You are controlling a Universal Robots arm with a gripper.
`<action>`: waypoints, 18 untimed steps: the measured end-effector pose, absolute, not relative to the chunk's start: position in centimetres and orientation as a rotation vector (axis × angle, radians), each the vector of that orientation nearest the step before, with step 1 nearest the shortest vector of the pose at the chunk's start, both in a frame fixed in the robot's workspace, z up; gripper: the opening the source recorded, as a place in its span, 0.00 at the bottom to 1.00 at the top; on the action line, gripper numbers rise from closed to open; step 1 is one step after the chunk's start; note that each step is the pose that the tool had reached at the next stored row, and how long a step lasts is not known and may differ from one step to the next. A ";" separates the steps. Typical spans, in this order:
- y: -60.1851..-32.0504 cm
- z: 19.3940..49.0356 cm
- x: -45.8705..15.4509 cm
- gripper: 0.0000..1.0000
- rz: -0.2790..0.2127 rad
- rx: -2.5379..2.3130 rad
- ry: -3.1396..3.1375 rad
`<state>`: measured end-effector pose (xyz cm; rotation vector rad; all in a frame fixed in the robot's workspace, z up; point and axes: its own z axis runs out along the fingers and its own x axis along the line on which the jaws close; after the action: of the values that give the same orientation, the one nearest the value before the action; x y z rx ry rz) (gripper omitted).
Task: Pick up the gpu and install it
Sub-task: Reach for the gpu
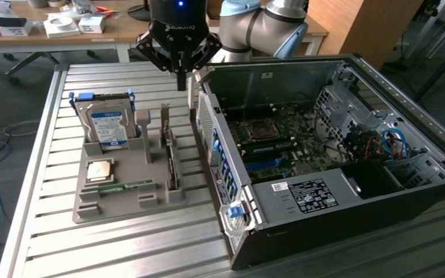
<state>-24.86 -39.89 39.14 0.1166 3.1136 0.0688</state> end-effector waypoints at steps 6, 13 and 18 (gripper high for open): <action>-39.9 39.1 -25.2 0.11 0.069 0.117 3.114; -39.9 39.1 -25.4 0.11 0.069 0.117 3.114; -39.9 39.1 -26.1 0.11 0.069 0.117 3.114</action>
<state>-26.06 -39.89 39.07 0.1167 3.1137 0.0688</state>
